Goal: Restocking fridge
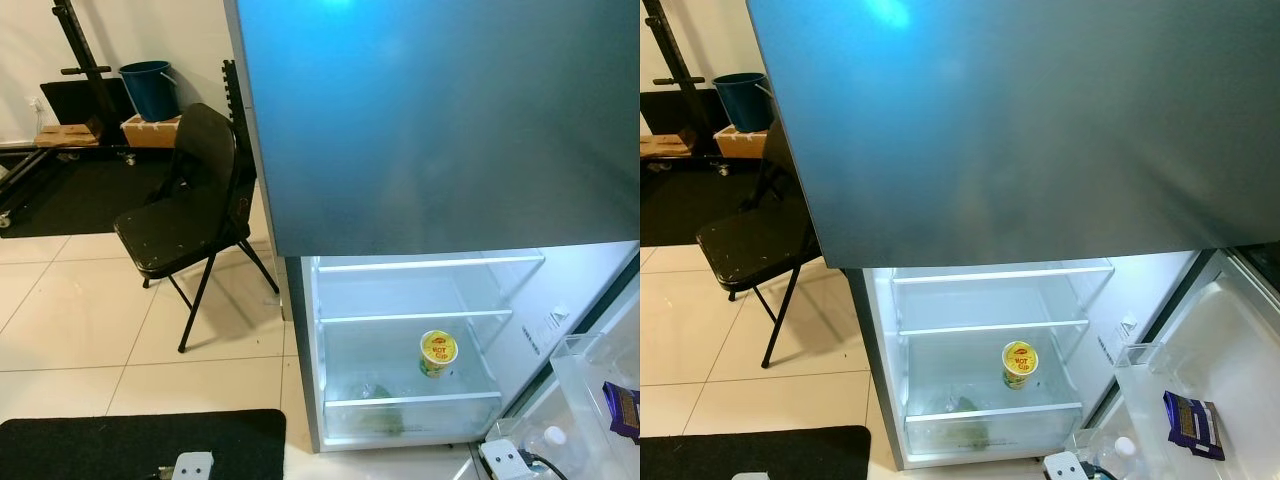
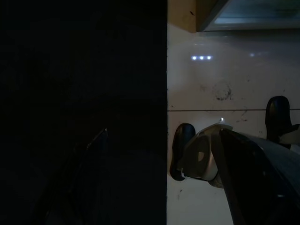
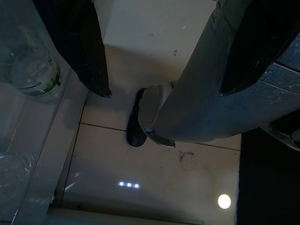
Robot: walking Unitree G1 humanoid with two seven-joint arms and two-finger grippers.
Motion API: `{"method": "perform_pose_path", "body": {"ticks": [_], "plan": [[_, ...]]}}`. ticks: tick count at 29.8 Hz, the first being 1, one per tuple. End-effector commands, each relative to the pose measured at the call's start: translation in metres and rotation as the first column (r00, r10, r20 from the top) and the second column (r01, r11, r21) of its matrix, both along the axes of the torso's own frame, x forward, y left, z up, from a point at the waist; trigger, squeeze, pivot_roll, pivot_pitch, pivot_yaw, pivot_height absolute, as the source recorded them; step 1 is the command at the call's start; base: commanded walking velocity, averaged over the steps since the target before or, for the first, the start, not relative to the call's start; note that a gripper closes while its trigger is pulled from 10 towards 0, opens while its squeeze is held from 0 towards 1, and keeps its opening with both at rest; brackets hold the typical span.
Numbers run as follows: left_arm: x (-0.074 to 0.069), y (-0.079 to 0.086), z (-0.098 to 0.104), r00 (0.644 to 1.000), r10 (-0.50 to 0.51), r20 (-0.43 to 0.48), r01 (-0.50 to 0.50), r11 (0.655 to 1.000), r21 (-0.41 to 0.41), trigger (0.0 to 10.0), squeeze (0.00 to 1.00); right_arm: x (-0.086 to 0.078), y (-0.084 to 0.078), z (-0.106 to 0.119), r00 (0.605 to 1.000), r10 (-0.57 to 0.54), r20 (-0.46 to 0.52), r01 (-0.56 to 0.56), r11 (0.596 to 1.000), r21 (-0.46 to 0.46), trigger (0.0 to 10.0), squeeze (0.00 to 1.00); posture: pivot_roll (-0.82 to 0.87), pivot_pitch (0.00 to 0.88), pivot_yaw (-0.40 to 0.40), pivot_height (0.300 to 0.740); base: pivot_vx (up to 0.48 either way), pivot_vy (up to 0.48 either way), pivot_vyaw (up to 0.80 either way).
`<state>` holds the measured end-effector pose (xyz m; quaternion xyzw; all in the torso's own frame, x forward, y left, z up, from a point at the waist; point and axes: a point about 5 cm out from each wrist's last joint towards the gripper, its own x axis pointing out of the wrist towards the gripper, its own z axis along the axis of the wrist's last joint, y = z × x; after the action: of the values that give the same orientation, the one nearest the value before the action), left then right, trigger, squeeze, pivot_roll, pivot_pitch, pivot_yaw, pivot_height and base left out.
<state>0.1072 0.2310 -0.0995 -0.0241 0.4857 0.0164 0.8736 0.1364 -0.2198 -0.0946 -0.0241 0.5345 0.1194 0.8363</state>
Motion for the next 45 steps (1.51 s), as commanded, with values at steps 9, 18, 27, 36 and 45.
{"method": "perform_pose_path", "body": {"ticks": [9, 18, 27, 36, 45], "plan": [[-0.004, -0.006, -0.003, 1.000, -0.003, -0.022, 0.002, 1.000, -0.011, 10.0, 0.00, -0.003, -0.002, -0.001, 1.000, -0.004, -0.015, 0.003, 1.000, -0.030, 10.0, 0.00, -0.04, 0.000, -0.032, 0.740, 0.000, 0.000, 0.00], [-0.005, -0.008, -0.004, 0.999, -0.009, -0.045, 0.008, 1.000, -0.018, 10.0, 0.00, -0.005, -0.003, -0.002, 0.999, 0.020, -0.024, -0.022, 0.999, -0.047, 10.0, 0.00, -0.04, 0.000, -0.034, 0.740, 0.000, 0.000, 0.00], [-0.005, -0.009, -0.005, 0.998, -0.024, -0.055, 0.023, 1.000, -0.014, 10.0, 0.00, -0.002, -0.006, 0.000, 1.000, 0.023, -0.016, -0.024, 0.997, -0.067, 10.0, 0.00, -0.04, 0.000, -0.033, 0.740, 0.000, 0.000, 0.00], [-0.005, -0.012, -0.006, 0.997, -0.031, -0.068, 0.030, 0.999, -0.016, 10.0, 0.00, -0.002, -0.004, -0.001, 0.999, 0.031, -0.018, -0.032, 0.996, -0.080, 10.0, 0.00, -0.04, 0.000, -0.033, 0.740, 0.000, 0.000, 0.00], [-0.007, -0.016, -0.007, 0.996, -0.031, -0.079, 0.029, 0.999, -0.026, 10.0, 0.00, -0.003, -0.005, -0.001, 1.000, 0.027, -0.011, -0.028, 0.996, -0.089, 10.0, 0.00, -0.04, 0.000, -0.029, 0.740, 0.000, 0.000, 0.00]]}}
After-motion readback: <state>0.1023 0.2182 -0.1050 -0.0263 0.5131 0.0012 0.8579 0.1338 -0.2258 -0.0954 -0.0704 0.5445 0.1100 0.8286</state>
